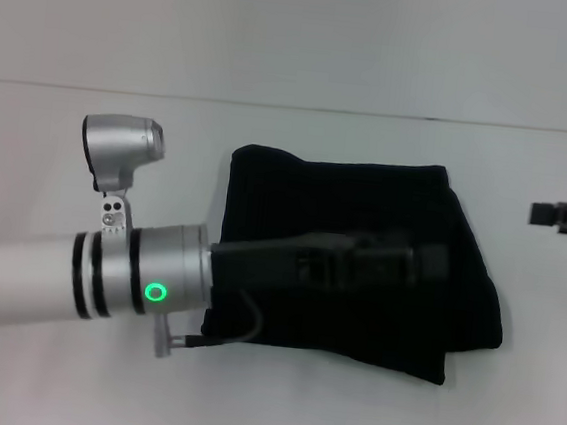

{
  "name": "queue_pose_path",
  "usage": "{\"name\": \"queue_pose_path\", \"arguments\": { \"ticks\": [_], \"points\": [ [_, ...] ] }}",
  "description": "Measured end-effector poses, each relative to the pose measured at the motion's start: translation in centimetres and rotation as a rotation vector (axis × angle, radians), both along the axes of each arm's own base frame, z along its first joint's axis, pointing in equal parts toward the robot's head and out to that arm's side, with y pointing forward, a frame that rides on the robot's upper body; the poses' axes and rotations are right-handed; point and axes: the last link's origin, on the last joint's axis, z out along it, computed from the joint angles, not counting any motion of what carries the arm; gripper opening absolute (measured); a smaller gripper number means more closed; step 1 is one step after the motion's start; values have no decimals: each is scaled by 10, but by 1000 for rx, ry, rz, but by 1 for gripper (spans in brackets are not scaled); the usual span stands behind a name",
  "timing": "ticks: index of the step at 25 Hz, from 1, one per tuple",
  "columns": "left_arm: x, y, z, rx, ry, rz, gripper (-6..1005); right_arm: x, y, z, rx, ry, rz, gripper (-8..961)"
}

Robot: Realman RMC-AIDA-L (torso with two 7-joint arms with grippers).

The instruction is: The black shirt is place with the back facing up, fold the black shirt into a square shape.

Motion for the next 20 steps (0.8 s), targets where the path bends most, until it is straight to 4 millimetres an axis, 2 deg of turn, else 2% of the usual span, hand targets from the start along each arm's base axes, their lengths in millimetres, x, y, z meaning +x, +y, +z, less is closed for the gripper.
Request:
{"name": "queue_pose_path", "arguments": {
  "ticks": [5,10,16,20],
  "points": [
    [-6,6,12,46,179,-180,952,-12,12,-26,-80,-26,-50,876],
    [-13,10,22,78,306,-315,949,-18,18,-48,-120,-43,-87,871],
    [-18,15,33,89,351,-352,949,-17,20,-70,-116,-50,-133,864],
    [-20,15,35,90,382,-389,949,-20,24,-82,-97,-54,-142,814]
  ]
}}
